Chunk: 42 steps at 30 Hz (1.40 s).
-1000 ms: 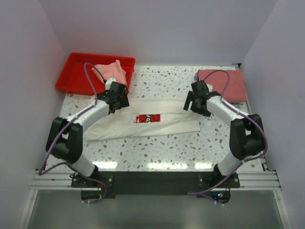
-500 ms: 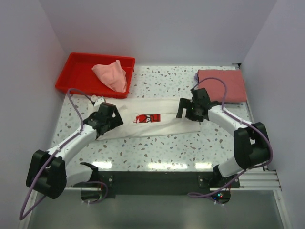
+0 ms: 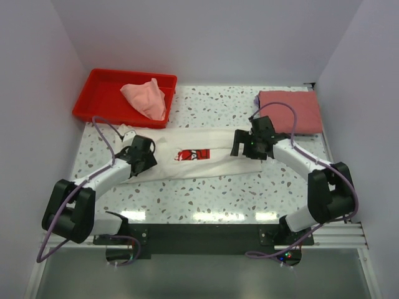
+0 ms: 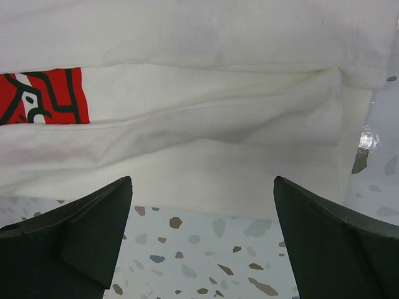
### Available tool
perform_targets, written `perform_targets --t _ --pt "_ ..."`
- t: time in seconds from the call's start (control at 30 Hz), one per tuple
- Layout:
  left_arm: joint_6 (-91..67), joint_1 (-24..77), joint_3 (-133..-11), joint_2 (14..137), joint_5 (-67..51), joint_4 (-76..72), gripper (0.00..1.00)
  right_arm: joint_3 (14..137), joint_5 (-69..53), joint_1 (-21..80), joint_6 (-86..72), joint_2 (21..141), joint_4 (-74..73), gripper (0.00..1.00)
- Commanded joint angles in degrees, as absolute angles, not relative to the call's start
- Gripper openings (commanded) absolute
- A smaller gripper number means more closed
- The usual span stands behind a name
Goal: Fold and stack the t-shirts
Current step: Fold the tshirt
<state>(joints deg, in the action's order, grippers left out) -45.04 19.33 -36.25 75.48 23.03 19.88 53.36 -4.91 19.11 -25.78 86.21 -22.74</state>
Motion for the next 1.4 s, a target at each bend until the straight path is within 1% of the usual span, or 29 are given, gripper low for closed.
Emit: perform_targets --t 0.0,0.07,0.1,0.13,0.2,0.23,0.3,0.33,0.4,0.43,0.97,1.0,1.03,1.1,1.13,1.27,1.33,1.37 --pt "-45.09 18.37 -37.00 76.29 26.63 15.38 0.71 53.09 -3.52 19.07 -24.61 83.50 -23.47 0.99" --pt "-43.95 18.28 -37.18 76.20 27.86 13.63 0.68 53.09 -2.90 19.07 -24.61 83.23 -23.82 0.99" --pt "-43.25 17.85 -37.26 76.46 28.30 13.10 0.64 53.26 -2.55 19.16 -24.61 83.32 -24.08 0.99" --pt "-43.07 17.41 -37.79 76.81 28.65 12.49 0.55 53.44 -2.20 19.07 -24.61 83.41 -24.34 0.99" --pt "-42.63 16.09 -38.40 77.69 27.87 12.22 0.44 53.70 -1.76 19.07 -24.61 83.41 -24.96 0.99" --pt "-42.54 15.74 -38.84 77.96 26.99 11.43 0.37 53.79 -1.67 19.07 -24.61 83.41 -25.13 0.99" --pt "-41.93 14.77 -39.02 78.57 25.93 10.20 0.32 54.14 -1.06 19.16 -24.70 83.15 -25.66 0.99" --pt "-41.92 14.42 -39.28 78.92 25.06 9.24 0.23 54.23 -0.62 19.16 -24.61 83.06 -26.01 0.99" --pt "-41.75 13.19 -39.90 79.89 24.26 8.79 0.12 54.49 -0.18 19.16 -24.61 82.71 -26.54 0.99" --pt "-41.75 12.75 -40.60 80.15 23.56 8.62 0.01 54.49 -0.18 19.07 -24.61 82.62 -26.72 0.99" --pt "-43.94 2.03 -44.91 84.11 9.41 6.77 0.00 54.93 1.23 19.16 -24.26 83.05 -27.69 0.99" --pt "-44.12 0.72 -45.09 84.55 8.53 6.51 0.01 55.02 1.14 19.07 -24.34 83.06 -27.77 0.99" --pt "-44.12 0.18 -45.35 84.72 6.79 5.89 0.07 55.02 1.23 19.16 -24.26 83.14 -27.77 0.99" --pt "-43.07 -1.65 -46.31 85.95 4.75 4.49 0.11 54.93 1.32 19.16 -24.17 83.41 -27.69 0.99" --pt "-42.37 -2.80 -46.67 87.26 4.22 4.13 0.15 54.93 1.41 19.16 -24.17 83.67 -27.69 0.99" --pt "-41.66 -5.27 -48.77 89.65 -2.35 3.17 0.55 54.84 1.32 19.16 -24.08 83.85 -27.25 0.99" --pt "-40.87 -5.27 -48.69 88.69 -3.34 2.64 0.71 54.23 0.88 19.16 -23.82 83.67 -26.19 0.99" --pt "-40.70 -5.36 -48.26 87.99 -3.86 2.55 0.82 54.05 0.62 19.07 -23.82 83.41 -25.93 0.99"
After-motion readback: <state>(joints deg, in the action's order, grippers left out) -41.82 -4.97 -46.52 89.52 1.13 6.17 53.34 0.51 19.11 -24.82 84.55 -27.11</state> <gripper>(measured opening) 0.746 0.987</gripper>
